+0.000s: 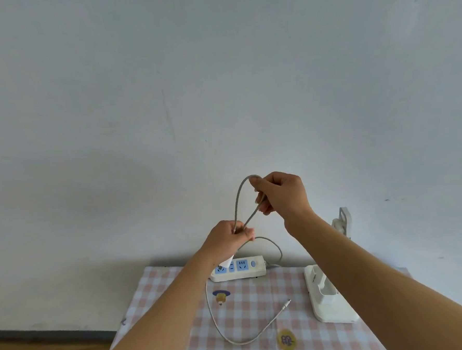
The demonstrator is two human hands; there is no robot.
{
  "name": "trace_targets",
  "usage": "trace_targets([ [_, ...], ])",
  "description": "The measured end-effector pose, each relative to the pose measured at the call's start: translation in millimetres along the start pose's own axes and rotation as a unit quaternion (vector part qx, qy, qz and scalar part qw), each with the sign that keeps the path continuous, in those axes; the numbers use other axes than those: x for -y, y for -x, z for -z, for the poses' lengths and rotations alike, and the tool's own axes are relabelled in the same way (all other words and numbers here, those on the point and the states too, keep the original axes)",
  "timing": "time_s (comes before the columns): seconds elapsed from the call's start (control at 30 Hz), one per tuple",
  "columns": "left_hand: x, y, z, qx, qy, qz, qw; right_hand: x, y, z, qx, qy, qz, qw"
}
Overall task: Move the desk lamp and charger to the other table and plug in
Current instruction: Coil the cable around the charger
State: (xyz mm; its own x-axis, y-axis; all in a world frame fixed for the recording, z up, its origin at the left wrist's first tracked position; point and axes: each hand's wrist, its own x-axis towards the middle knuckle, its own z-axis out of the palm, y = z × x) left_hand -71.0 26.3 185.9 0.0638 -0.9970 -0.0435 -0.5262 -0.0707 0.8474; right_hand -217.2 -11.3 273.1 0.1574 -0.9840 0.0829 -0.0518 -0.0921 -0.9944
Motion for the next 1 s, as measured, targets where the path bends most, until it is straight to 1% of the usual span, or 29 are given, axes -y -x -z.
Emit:
trace_targets([
  [0.07,-3,-1,-1,-0.012,-0.032,-0.013,0.999,3,-1,1,0.002,-0.016,0.003,1.0],
  [0.17,-9,-2,-3,-0.021,-0.022,-0.02,0.999,4,-3,6,0.017,-0.046,0.005,0.999],
  [0.23,-13,-3,-4,-0.024,0.018,-0.017,0.999,-1,-3,9,0.023,-0.059,-0.015,0.998],
  [0.3,-16,-5,-4,-0.034,0.09,-0.009,0.995,-12,-3,12,0.014,-0.058,-0.045,0.997],
  [0.4,-22,-5,2,-0.052,0.166,-0.002,0.985,-35,-4,18,0.016,-0.005,-0.098,0.995],
  [0.5,-26,-4,10,-0.074,0.213,0.002,0.974,-59,0,19,0.074,0.071,-0.14,0.985],
  [0.57,-30,-4,16,-0.084,0.262,0.017,0.961,-72,3,15,0.11,0.109,-0.148,0.977],
  [0.63,-38,-3,19,-0.08,0.316,0.025,0.945,-81,6,9,0.143,0.131,-0.143,0.971],
  [0.77,-54,-2,24,-0.065,0.359,0.012,0.931,-86,7,-4,0.21,0.168,-0.099,0.958],
  [0.83,-59,-2,26,-0.056,0.384,0.005,0.922,-88,8,-9,0.224,0.204,-0.075,0.95],
  [0.9,-59,-1,30,-0.061,0.377,0.006,0.924,-90,7,-10,0.205,0.246,-0.05,0.946],
  [1.0,-53,1,33,-0.073,0.341,0.019,0.937,-96,4,1,0.146,0.337,-0.027,0.93],
])
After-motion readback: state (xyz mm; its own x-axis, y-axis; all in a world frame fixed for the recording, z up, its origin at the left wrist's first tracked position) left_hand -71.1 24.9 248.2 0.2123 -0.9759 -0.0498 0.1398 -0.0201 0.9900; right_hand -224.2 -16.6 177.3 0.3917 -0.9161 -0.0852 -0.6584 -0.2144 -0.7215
